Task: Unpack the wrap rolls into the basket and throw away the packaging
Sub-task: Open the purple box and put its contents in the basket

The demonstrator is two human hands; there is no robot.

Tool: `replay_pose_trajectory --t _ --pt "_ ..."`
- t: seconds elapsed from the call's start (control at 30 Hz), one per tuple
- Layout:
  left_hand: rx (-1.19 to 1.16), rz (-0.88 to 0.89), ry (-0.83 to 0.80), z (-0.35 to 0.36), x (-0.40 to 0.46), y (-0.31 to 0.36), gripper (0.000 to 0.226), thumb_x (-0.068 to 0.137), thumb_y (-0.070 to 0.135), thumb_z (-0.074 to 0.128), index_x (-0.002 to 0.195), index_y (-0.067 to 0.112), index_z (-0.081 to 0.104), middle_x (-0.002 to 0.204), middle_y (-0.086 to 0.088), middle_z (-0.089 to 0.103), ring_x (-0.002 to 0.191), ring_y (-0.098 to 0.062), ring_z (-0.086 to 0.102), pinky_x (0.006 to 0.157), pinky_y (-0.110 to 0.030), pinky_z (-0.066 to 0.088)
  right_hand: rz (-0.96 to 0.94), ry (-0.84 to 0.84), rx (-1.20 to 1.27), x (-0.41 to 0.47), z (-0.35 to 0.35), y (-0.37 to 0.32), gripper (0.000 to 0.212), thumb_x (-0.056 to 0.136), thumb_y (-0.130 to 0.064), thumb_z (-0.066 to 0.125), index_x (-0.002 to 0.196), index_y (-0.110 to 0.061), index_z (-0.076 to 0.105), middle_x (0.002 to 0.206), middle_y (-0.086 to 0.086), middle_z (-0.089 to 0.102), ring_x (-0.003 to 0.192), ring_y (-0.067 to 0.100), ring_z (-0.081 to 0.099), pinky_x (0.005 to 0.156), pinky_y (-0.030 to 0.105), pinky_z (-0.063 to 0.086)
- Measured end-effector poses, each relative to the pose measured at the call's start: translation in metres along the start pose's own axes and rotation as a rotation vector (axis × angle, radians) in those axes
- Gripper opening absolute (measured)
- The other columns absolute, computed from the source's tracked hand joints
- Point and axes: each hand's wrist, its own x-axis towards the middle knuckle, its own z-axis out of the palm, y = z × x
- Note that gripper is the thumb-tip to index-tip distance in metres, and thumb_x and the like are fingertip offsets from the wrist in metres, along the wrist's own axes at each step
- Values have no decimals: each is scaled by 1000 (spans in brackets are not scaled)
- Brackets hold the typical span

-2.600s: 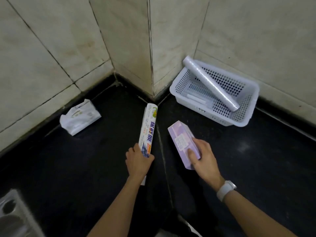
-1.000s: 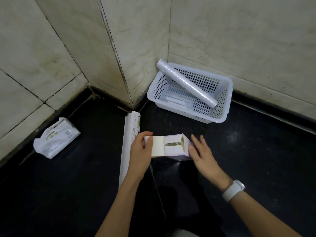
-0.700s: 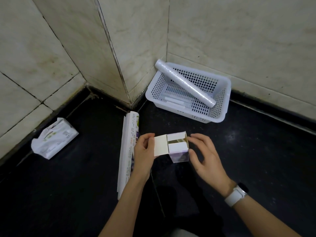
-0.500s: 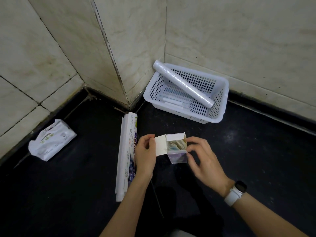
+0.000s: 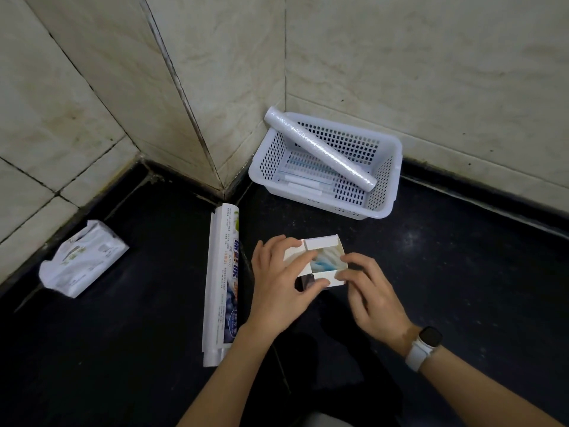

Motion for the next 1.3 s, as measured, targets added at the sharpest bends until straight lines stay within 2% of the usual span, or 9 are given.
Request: replay_pose_trajectory --t 0.1,0.2,0.33,0.43,0.5,0.63,0.87,1.13,1.3 --pt "3 -71 -140 0 3 -5 76 67 51 68 133 23 45 121 -10 48 114 -15 30 105 -56 33 32 6 21 8 -3 -6 22 87 -14 41 106 -14 53 111 4 53 101 12 52 73 29 50" --pt "-5 -111 -275 0 10 -10 94 65 52 70 143 29 24 125 -6 36 115 -18 31 104 -35 26 94 -35 -5 23 -8 -11 29 87 -19 47 112 -8 57 102 7 57 95 15 54 71 34 53" --pt "-68 -127 -281 0 20 -11 85 55 56 71 129 26 41 114 7 24 108 -13 29 96 -30 31 265 -197 -81 47 -15 -18 45 84 -34 59 124 -16 51 107 -2 45 102 11 44 78 32 49" --pt "-98 -121 -286 2 23 -12 72 55 54 72 117 25 49 130 13 21 109 -7 25 97 -30 33 280 -314 -230 61 -20 -21 55 79 -45 60 125 -19 47 110 -4 41 106 12 39 75 24 39" --pt "-92 -114 -278 3 22 -13 71 57 52 73 118 23 50 135 7 28 113 -9 26 99 -31 34 282 -331 -311 68 -23 -24 58 76 -49 61 122 -16 49 112 -2 44 107 15 41 77 24 38" --pt "-91 -111 -240 5 19 -10 74 60 56 67 121 19 49 122 5 48 114 -11 32 98 -29 39 343 -426 -396 72 -24 -31 55 73 -55 60 112 -16 54 107 0 43 102 17 39 76 27 37" --pt "-67 -58 -220 5 12 -8 74 63 54 70 123 17 49 121 5 52 115 -13 36 99 -24 36 518 -699 -378 88 -24 -34 46 71 -56 60 107 -27 57 103 -1 40 102 18 38 73 32 36" --pt "-31 -38 -224 7 10 -6 76 63 56 71 126 21 45 123 6 51 115 -12 37 100 -26 37 444 -676 -422 87 -14 -32 33 86 -34 49 117 -26 56 96 1 34 105 24 41 74 34 37" --pt "-22 -69 -248 6 18 -8 76 64 60 64 126 22 44 124 7 49 116 -11 34 99 -29 38 266 -614 -365 83 -27 -28 32 91 -23 40 120 -20 52 119 0 40 110 21 38 75 34 43"
